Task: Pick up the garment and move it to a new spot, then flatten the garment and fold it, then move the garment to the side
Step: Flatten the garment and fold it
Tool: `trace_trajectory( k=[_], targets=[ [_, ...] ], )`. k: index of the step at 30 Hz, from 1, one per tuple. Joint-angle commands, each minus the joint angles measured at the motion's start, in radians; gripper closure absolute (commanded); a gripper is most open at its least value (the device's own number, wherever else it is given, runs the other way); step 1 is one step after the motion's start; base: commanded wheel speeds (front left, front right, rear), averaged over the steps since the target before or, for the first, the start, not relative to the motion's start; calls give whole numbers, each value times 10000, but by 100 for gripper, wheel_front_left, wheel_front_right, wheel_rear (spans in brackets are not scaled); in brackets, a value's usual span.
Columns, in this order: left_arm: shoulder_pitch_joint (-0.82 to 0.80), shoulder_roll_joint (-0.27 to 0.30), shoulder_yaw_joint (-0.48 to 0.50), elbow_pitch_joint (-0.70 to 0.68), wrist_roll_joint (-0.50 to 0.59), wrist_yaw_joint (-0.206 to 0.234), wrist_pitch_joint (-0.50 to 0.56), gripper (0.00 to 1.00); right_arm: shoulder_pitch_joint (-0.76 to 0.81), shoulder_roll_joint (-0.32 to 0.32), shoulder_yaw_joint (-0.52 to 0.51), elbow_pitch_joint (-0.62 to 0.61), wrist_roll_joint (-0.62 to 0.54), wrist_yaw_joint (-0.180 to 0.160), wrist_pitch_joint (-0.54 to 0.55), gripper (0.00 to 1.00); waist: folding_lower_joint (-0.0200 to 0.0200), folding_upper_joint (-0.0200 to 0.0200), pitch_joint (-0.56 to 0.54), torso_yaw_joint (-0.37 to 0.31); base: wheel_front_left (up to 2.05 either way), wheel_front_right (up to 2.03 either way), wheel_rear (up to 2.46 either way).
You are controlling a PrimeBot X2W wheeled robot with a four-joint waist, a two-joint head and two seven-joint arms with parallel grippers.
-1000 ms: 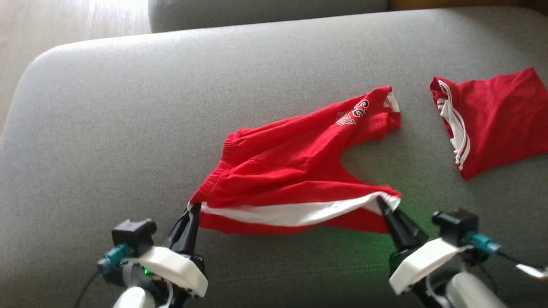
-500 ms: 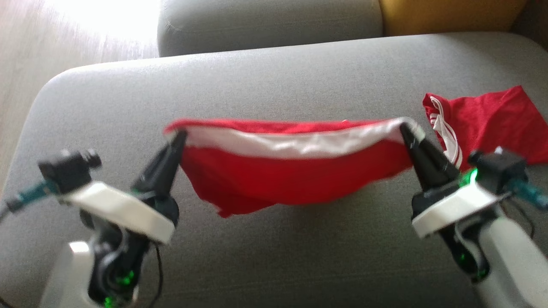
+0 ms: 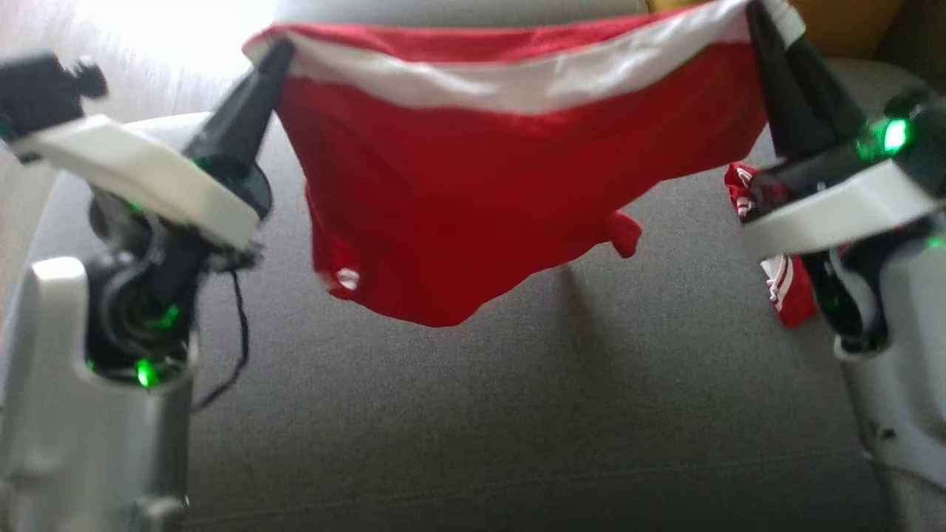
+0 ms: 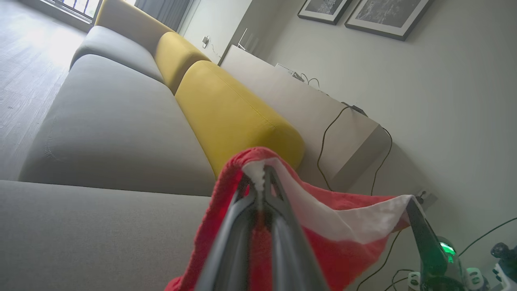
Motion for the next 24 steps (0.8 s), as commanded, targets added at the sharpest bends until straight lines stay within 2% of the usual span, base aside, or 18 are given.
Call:
trace_trajectory(
  k=[1, 3, 5, 7, 10, 13, 18, 22, 23, 24],
  targets=[
    [-893, 353, 559, -109, -61, 110, 190, 100, -716, 88, 53, -253, -178, -2, 208, 100, 0, -1, 137, -32, 0, 0, 0],
    [-1419, 413, 696, 126, -224, 264, 444, 100, -1239, 314, -15, -49, -72, -2, 409, 100, 0, -1, 416, -77, 0, 0, 0],
    [-2072, 532, 793, 425, -292, 346, 651, 100, -1930, 251, 110, 303, -149, -2, 620, 100, 0, -1, 805, -100, 0, 0, 0],
    [-2821, 793, 765, 896, -113, 281, 767, 100, -2727, 387, 42, 903, 155, -2, 837, 100, 0, -1, 1252, -118, 0, 0, 0],
    [-4150, 1065, 564, 1897, 306, 127, 774, 100, -4309, 258, 326, 1871, 321, -2, 1051, 100, 0, -1, 2098, -85, 0, 0, 0],
    [-5736, 1318, 197, 3170, 933, -236, 554, 100, -6131, 81, 899, 3039, 456, -2, 1088, 100, 0, -1, 2996, -67, 0, 0, 0],
    [-8747, 1340, -286, 5454, 1955, -801, -475, 100, -9374, 118, 1301, 5192, 430, -2, 499, 100, 0, -1, 4402, -96, 0, 0, 0],
    [-10986, 1200, -620, 7020, 2925, -1277, -2306, 100, -11544, 492, 831, 6748, -140, -2, -769, 100, 0, -1, 5371, -128, 0, 0, 0],
    [-10986, 1200, -620, 7020, 2925, -1277, -2306, 100, -11544, 492, 831, 6748, -140, -2, -769, 100, 0, -1, 5371, -128, 0, 0, 0],
    [-11430, 1155, -696, 7400, 3135, -1390, -2813, 100, -11949, 634, 652, 7101, -312, -2, -1127, 100, 0, -1, 5593, -136, 0, 0, 0]
  ],
)
